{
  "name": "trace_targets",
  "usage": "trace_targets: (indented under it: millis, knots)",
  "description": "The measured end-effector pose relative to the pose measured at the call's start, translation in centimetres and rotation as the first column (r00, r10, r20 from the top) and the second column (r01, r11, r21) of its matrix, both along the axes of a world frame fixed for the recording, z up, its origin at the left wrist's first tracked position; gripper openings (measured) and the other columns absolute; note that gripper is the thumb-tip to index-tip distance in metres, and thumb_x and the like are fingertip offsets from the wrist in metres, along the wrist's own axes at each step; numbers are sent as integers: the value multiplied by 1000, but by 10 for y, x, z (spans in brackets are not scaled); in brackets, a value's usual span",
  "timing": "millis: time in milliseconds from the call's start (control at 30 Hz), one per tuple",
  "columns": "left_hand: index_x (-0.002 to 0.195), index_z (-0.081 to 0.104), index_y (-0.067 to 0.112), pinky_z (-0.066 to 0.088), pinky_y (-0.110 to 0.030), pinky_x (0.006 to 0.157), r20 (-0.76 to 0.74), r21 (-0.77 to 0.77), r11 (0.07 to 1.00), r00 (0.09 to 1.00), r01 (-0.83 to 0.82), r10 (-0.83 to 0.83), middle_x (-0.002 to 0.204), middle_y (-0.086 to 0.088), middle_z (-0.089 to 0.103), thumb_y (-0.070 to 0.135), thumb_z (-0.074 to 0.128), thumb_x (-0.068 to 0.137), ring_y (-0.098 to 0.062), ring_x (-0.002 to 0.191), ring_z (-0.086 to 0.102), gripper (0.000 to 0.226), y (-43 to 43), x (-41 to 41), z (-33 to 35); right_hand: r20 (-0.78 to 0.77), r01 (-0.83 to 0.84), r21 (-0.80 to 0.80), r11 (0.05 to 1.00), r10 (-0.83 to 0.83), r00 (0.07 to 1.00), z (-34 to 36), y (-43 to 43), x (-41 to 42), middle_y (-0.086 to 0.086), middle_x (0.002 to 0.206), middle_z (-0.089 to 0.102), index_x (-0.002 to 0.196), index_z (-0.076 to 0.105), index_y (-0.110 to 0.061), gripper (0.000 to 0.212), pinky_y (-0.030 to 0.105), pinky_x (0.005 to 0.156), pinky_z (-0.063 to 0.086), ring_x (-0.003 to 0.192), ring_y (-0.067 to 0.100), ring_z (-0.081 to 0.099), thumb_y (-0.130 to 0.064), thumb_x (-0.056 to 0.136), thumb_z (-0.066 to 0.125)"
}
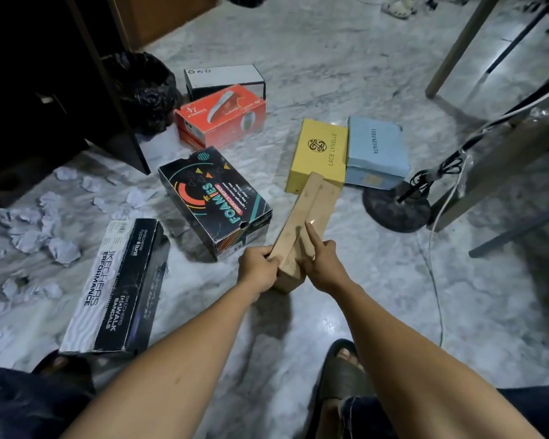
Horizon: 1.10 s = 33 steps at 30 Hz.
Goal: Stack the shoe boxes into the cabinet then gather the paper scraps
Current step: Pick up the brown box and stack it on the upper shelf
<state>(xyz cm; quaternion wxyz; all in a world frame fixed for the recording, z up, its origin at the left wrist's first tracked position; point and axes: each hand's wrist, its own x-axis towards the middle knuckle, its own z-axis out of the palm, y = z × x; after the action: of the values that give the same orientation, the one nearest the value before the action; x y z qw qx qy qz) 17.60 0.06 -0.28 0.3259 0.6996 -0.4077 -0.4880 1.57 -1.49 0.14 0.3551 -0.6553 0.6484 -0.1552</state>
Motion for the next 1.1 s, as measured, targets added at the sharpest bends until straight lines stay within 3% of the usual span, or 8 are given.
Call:
trace_targets:
  millis: [133,200,333,467,633,833,967,1100]
  knots:
    - [130,64,8,43,-25,104,202,-74,990,974,119,-102,132,-1,64,12,68,90,-21,119,62,40,5,28,2,4,-41,16,999,41,999,0,5,12,15,131,39,155,0,-45,87,31,86,45,105,28,54,-23,96,61]
    - [132,63,8,35,-13,98,296,-101,980,946,173,-137,135,0,62,11,67,91,-17,125,57,40,11,43,2,-30,-89,-15,996,89,996,-3,9,15,17,129,51,157,-1,-39,96,31,81,43,100,27,56,-25,92,68]
    - [131,64,10,37,-15,102,386,-159,954,906,253,-175,135,-2,63,15,67,92,-16,124,57,40,23,61,-6,-83,-100,-30,995,97,992,-14,26,21,11,131,57,154,-6,-45,102,42,80,52,105,27,61,-40,88,71]
    - [131,63,9,34,-17,108,444,-212,918,870,334,-214,135,-4,62,14,68,92,-18,128,54,40,37,64,-13,-168,11,-209,978,-47,985,-15,34,18,1,133,36,138,32,-47,65,43,78,56,116,24,48,-58,83,65]
    - [129,65,11,33,-16,107,481,-215,900,843,379,-240,140,-2,58,9,68,91,-16,127,55,39,57,72,-31,98,161,-182,970,-145,984,-21,36,9,-1,120,54,114,55,-23,36,33,82,51,98,15,59,-52,92,60]
    - [133,58,2,45,-16,100,471,-85,928,835,364,-284,131,7,50,-18,54,89,-15,122,57,48,96,112,-64,164,254,76,964,-263,951,-42,41,-1,12,122,61,146,31,-21,90,31,81,46,106,24,62,-28,76,85]
    - [135,53,6,44,-7,92,546,-97,945,811,312,-212,142,6,44,-11,58,90,-11,120,56,49,111,135,-72,46,263,130,956,-271,961,-58,39,-6,11,145,33,156,17,-21,127,43,103,44,132,31,43,-41,57,95]
    - [145,39,18,48,-39,99,468,-110,983,880,149,-81,150,-2,36,6,85,69,-12,121,46,90,109,143,-75,197,126,260,957,-180,964,-67,29,-3,4,157,31,159,10,-17,144,38,113,37,143,24,36,-38,47,100]
